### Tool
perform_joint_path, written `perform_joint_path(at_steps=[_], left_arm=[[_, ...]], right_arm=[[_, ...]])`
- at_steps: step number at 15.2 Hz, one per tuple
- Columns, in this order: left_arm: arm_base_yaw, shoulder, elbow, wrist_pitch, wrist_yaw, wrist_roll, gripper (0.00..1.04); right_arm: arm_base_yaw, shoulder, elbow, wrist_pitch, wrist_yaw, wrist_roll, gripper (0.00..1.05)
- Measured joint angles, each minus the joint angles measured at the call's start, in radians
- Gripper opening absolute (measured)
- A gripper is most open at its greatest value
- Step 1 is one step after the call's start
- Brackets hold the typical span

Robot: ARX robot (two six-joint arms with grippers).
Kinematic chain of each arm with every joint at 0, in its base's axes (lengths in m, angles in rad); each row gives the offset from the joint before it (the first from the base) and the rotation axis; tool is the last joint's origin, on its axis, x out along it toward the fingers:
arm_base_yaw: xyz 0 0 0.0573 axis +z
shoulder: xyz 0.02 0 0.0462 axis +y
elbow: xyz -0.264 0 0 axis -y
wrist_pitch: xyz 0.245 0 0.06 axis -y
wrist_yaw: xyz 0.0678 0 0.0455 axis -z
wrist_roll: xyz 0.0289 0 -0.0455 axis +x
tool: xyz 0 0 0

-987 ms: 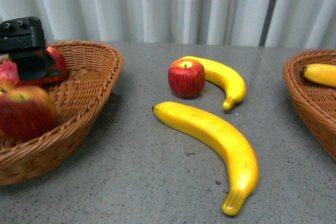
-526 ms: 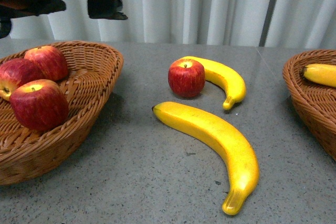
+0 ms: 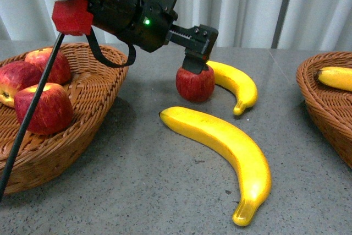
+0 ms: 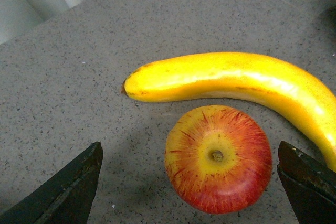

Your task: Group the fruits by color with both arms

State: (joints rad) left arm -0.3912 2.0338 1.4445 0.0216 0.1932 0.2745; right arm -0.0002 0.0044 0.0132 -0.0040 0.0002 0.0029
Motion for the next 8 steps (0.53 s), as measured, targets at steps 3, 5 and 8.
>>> perform_joint_path(at_steps=[3,5,8], left_arm=[[-0.021,0.060,0.034,-0.020,0.030,0.027,0.98],[-0.031,0.085,0.068,-0.030,0.029,0.038,0.98],[-0.024,0.112,0.078,-0.034,0.010,0.044,0.98]], right_arm=[[0.000,0.000,0.000,0.000,0.000,0.000,0.98],[0.000,0.000,0.000,0.000,0.000,0.000,0.98],[0.000,0.000,0.000,0.000,0.000,0.000,0.98]])
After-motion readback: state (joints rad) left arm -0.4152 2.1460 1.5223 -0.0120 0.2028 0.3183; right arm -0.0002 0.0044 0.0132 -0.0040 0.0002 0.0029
